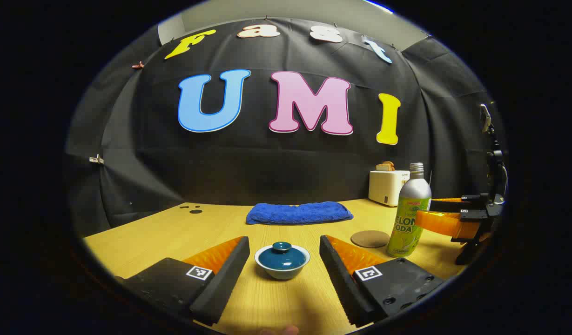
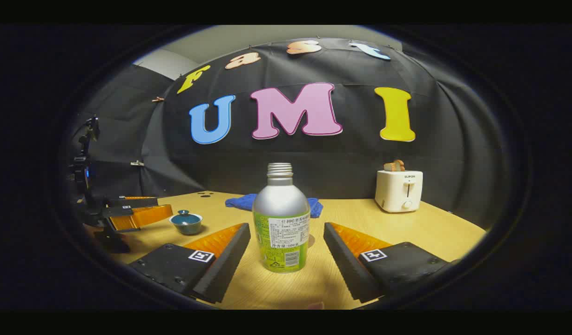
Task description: Open the teacup lid with one hand, grasp the water bottle and pour water into the teacup with the other hand; after pouring, place the water bottle on the coaster and then close the teacup lid.
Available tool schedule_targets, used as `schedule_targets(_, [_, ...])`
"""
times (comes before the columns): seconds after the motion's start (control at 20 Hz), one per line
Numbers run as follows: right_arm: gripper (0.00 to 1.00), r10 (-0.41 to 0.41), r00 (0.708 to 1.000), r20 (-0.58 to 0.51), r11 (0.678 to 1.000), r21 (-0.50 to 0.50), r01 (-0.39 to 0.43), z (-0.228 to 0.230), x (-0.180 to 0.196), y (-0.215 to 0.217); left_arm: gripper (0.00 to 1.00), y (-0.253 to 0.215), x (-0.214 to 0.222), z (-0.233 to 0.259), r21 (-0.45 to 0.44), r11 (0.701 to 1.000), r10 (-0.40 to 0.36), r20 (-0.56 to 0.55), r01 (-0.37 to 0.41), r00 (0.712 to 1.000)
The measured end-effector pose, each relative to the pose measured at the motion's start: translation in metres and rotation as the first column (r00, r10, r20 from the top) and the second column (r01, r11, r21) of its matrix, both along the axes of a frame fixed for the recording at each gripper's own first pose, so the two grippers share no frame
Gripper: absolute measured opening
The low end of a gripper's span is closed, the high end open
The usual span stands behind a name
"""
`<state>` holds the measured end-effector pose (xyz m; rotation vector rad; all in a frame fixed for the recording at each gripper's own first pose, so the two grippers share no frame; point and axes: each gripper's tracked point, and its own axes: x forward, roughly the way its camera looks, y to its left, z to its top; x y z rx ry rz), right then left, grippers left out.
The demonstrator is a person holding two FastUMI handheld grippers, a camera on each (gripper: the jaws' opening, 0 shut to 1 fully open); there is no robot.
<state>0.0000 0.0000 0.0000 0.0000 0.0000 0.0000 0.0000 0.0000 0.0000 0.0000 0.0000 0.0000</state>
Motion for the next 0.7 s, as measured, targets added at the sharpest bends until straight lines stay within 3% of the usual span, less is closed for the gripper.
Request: schedule_targets(0.7, [0.98, 0.0, 1.0, 0.001, 1.0, -0.001, 0.0, -0.0005, 0.0011, -0.0017, 0.96, 0.0011, 0.0007, -0.0014, 0.0, 1.0, 0.01, 0.001, -0.01, 1.0])
